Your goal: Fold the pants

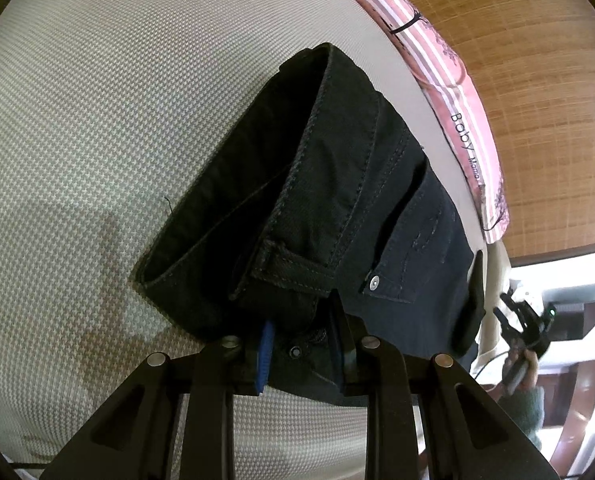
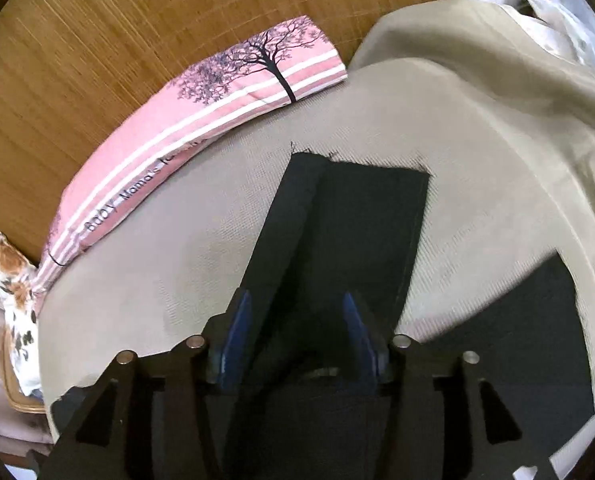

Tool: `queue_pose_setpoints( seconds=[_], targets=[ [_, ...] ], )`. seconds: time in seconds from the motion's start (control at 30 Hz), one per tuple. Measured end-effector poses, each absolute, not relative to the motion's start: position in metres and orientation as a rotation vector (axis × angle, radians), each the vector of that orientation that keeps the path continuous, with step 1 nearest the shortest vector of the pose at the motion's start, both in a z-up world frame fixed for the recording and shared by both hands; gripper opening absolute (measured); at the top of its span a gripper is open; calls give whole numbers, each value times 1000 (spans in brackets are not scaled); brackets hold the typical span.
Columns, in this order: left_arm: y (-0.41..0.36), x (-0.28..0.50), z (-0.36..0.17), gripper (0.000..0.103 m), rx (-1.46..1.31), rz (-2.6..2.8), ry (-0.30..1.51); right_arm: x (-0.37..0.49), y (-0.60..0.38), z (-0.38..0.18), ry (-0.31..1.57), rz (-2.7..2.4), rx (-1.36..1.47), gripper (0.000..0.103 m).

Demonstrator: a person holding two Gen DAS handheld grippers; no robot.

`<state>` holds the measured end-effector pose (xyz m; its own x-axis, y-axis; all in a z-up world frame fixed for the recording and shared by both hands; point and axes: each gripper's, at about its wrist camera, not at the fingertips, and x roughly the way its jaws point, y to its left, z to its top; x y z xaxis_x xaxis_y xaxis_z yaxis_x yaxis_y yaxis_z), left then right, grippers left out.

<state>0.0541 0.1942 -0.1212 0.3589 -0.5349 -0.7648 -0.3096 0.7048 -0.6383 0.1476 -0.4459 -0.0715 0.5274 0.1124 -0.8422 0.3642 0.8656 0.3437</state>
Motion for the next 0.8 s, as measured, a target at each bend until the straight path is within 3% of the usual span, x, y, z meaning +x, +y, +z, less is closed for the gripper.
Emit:
queue_pose_setpoints(
  seconds=[0.2, 0.3, 0.4, 0.43, 0.47, 0.8],
  targets=[
    [193, 53, -120, 24, -827, -155, 1236, 195, -466, -109, 1065, -159, 670, 46],
    [192, 55, -120, 24, -827, -150, 1241, 208, -461, -114, 1067, -138, 682, 41],
    [189, 58, -119, 24, -824, -143, 1245, 223, -455, -119, 1087, -124, 684, 23],
    [188, 59, -118, 24, -826, -139, 1247, 228, -452, -117, 1088, -110, 689, 12],
    [187, 61, -118, 24, -827, -136, 1247, 230, -450, -112, 1076, -107, 685, 8],
    [196, 68, -107, 17, -840, -136, 1194, 206, -465, 16, 813, -118, 674, 6]
  ],
)
